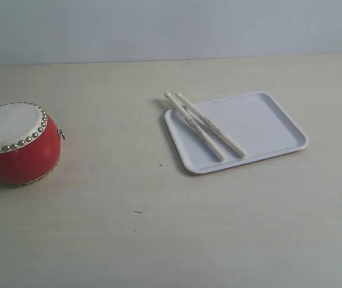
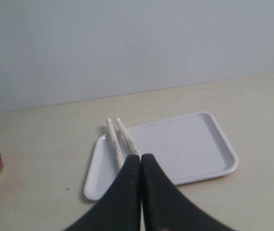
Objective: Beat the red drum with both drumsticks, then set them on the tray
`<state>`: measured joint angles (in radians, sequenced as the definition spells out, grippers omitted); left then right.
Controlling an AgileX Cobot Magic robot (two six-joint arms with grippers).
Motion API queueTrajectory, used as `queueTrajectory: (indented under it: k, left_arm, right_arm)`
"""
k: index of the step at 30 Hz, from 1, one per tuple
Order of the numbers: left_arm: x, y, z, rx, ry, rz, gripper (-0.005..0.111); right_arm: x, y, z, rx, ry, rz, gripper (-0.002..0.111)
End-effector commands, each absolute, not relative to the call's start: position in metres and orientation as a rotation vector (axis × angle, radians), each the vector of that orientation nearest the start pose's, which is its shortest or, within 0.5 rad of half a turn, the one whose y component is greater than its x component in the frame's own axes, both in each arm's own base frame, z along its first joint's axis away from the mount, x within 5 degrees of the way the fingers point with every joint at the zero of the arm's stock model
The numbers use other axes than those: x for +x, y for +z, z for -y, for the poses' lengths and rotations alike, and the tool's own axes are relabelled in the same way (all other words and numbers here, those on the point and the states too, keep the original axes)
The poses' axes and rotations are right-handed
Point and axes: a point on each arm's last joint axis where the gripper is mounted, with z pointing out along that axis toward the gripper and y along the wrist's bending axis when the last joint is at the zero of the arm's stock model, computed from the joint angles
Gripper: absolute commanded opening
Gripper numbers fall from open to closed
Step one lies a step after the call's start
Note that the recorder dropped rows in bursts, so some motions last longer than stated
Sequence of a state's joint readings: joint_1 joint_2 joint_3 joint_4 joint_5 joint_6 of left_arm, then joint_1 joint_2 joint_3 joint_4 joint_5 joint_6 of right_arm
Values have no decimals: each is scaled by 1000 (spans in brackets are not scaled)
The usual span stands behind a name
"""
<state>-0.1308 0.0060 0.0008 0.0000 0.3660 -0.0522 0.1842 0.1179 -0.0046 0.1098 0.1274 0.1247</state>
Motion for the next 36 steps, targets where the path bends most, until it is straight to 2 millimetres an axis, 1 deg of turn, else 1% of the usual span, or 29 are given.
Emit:
queueTrajectory:
  k: [1,22,26,29,33,34,36]
  left_arm:
    - [53,181,7,64,-136,-1837,0]
    - [53,181,7,64,-136,-1837,0]
    - [53,181,7,64,-136,-1837,0]
    - [53,181,7,64,-136,-1837,0]
    - [53,181,7,64,-136,-1837,0]
    - [53,181,7,64,-136,-1837,0]
    - [53,181,7,64,-136,-1837,0]
  right_arm:
    - [64,195,-13,36,316,-1734,0]
    - [64,195,-13,36,316,-1734,0]
    - [64,193,-13,-44,242,-1752,0]
    - [63,190,-13,-46,240,-1789,0]
    - [59,191,-12,-46,246,-1755,0]
    - [55,190,-12,-48,248,-1751,0]
    - [53,187,-11,-44,241,-1778,0]
